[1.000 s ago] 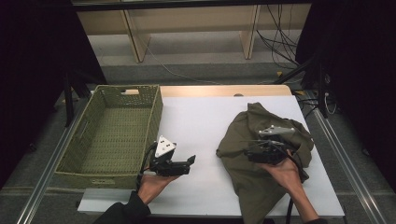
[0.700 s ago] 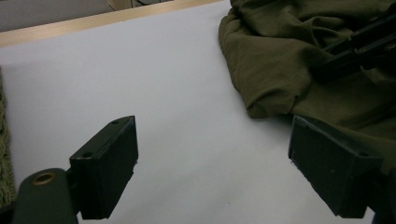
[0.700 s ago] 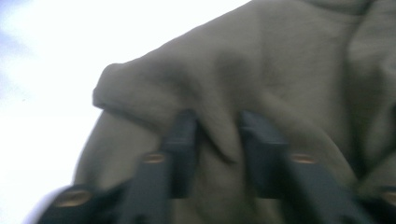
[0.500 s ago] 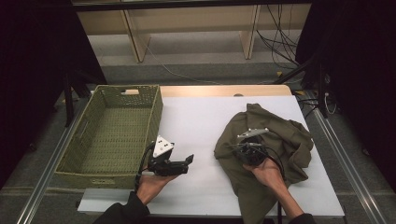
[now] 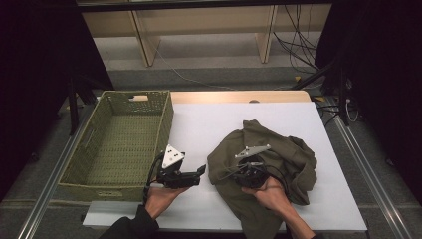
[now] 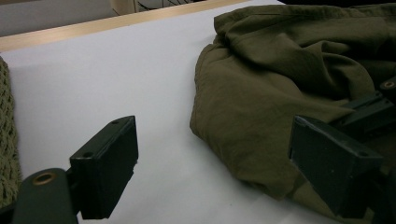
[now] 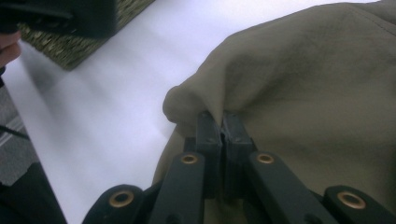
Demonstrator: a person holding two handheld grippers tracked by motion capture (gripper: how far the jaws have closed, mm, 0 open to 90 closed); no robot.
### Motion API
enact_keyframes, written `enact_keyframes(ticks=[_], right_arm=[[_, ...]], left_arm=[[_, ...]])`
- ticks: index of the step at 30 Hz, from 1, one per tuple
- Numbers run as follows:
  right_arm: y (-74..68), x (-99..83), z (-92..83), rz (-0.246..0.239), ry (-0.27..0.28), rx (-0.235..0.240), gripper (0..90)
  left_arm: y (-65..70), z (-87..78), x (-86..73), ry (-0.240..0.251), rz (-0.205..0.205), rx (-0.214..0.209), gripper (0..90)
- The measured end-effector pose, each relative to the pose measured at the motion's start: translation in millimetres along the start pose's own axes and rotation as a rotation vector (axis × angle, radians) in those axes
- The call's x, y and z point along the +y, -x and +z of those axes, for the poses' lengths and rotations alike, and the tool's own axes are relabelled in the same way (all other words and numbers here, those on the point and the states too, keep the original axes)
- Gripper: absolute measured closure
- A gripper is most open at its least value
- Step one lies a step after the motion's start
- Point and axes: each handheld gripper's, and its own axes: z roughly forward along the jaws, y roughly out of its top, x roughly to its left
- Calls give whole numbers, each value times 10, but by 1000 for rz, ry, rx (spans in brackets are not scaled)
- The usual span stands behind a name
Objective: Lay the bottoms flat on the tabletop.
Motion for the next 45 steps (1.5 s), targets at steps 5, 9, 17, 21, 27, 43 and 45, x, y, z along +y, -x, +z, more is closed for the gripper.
enact_keyframes(ticks=[5,9,17,21,27,43,45], right_arm=[[14,26,-25,-28,-21,-36,582],[265,132,-349,21,68,-81,457],[1015,102,-842,134,108,-304,419],[1212,-7,-863,167,87,-366,398],[1345,-87,-798,200,15,-393,433],[1482,-321,-1038,241,32,-443,897],[1538,-391,-1102,263,40,-464,898]], left_arm=[[6,-2,-1,1,0,-1,155],[8,-6,-1,3,0,-2,154],[17,7,-5,1,-2,-7,154],[18,7,-6,3,-3,-10,154],[16,7,-10,-2,1,-14,154],[0,-15,-3,1,2,-9,154],[1,-14,-3,1,1,-9,154]])
